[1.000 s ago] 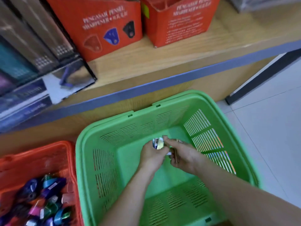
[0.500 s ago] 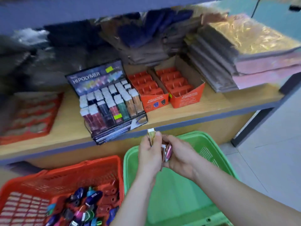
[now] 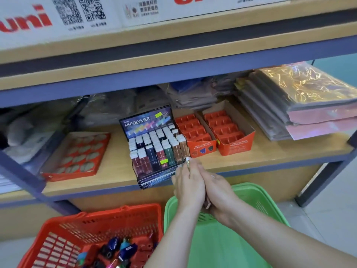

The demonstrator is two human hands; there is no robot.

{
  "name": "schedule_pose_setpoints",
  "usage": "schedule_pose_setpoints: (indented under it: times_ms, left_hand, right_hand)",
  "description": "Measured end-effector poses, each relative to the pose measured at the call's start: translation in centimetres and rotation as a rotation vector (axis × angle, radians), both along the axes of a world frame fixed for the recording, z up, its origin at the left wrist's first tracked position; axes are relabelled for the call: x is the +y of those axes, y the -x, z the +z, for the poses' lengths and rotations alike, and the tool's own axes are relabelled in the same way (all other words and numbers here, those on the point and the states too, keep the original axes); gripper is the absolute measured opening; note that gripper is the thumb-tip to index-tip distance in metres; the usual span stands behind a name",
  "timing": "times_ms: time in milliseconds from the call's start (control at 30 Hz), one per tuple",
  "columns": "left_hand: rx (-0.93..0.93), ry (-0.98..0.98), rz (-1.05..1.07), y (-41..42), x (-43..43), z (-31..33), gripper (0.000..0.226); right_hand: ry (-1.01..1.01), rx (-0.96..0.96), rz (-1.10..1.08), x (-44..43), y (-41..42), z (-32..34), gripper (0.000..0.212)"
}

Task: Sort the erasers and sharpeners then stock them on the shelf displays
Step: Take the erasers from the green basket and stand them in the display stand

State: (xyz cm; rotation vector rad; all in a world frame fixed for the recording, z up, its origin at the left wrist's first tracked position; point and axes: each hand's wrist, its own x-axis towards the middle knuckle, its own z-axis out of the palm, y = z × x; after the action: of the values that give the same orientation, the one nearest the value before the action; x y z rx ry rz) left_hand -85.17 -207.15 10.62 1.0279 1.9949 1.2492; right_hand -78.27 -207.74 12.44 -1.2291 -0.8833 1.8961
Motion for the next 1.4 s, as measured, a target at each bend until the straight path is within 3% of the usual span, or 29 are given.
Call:
schedule_pose_setpoints:
  times_ms: [133,267,533,633,733,967,1200,1400]
  left_hand:
    - [0.004,-0.016,0.017,1.1,0.0,0.9,0.039]
    - [-0.043,-0.102,0.04,2.2,-0.2,1.2,0.036]
    - [-0.598,-0.182,-0.039,3.3,-0.5,3.5,0.02]
    - [-0.512,-0.188,-0.089,5.1,-0.2,4.3,0.022]
    - [-0.382,-0.212,-0.082,7.1,0.2,5.1,0.033]
    - [-0.317,-0.297,-0.075,10.4,2.3,7.1,0.012]
    - [-0.055,-0.305,-0.063,12.4,4.1,8.9,0.005]
    - [0.145,-0.218,-0.121,13.2,7.3,8.4,0.006]
  right_hand:
    - [0.16,0.114,0.284,1.0,-1.0,1.4,0.028]
    - [0.245,0.224,0.417,1.9,-1.5,2.0,0.018]
    - [0.066,0.071,0.492,3.0,-1.5,2.8,0.01]
    - [0.028,-0.023,0.447,3.4,-2.0,2.5,0.013]
    - [0.037,0.021,0.388,3.9,-2.1,2.9,0.009]
    - [0.093,0.235,0.196,4.6,-2.1,3.3,0.021]
    - [0.084,0.28,0.075,5.2,-2.1,3.1,0.028]
    - [0.072,0.257,0.072,5.5,-2.2,4.0,0.02]
